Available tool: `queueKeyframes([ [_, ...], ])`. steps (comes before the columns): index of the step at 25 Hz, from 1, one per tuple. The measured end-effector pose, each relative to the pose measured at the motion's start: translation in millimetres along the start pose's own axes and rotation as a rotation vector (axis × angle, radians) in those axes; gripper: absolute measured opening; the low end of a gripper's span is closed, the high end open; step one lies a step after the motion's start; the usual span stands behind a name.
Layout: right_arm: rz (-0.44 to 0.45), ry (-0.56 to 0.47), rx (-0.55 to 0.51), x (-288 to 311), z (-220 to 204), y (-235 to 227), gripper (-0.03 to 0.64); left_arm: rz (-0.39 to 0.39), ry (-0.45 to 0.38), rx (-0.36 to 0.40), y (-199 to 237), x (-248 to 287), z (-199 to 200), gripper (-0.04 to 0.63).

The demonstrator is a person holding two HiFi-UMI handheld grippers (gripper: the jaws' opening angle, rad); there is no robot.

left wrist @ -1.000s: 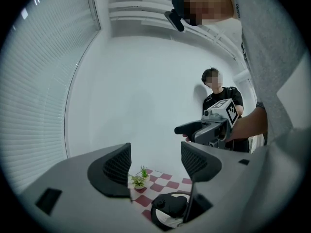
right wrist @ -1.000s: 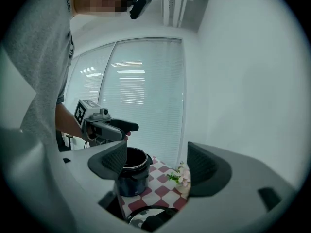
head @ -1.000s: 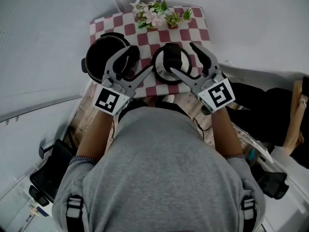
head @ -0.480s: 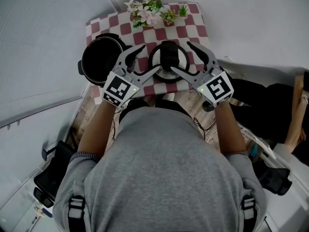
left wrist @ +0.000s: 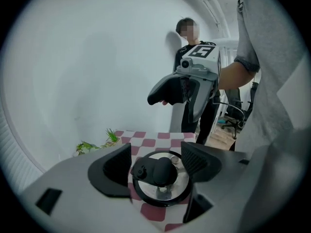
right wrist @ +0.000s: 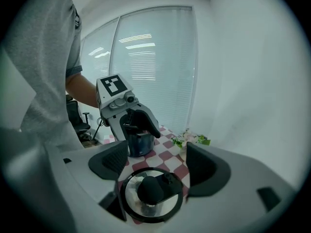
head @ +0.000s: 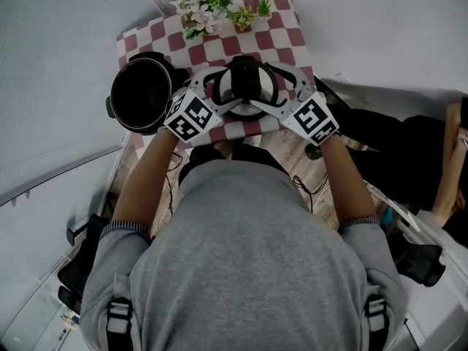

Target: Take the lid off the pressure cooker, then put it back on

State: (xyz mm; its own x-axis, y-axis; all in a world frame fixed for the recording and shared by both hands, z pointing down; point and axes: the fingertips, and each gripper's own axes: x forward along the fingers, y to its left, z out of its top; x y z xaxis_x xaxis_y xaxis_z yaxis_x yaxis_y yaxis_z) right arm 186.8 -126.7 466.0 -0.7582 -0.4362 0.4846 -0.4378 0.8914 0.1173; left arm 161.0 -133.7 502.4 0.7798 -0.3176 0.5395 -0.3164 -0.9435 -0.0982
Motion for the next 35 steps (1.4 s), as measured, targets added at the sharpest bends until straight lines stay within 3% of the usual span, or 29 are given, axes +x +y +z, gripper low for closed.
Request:
queueKeyframes([
  [10,0.104,0.162,-0.017,20.8,-55.9,4.0,0.387,-0.096,0.189,0.062,-8.1,47.7,-35.9,0.335],
  [17,0.155,0.291,-0.052,50.3,-104.4,5.0,0.345,-0.148,0.344,0.131,-17.2,83.6,-77.5,0.336],
  [26,0.25,0.459,-0.091,82.1,-162.0,11.6,0.347,-0.185,0.454,0.133,-21.2,115.6,-120.1,0.335],
  [35,0.322,0.614,-0.203,110.6,-208.2,22.7,0.351,-0.22,0.524,0.15,-21.8,132.3,-151.8,0.335],
])
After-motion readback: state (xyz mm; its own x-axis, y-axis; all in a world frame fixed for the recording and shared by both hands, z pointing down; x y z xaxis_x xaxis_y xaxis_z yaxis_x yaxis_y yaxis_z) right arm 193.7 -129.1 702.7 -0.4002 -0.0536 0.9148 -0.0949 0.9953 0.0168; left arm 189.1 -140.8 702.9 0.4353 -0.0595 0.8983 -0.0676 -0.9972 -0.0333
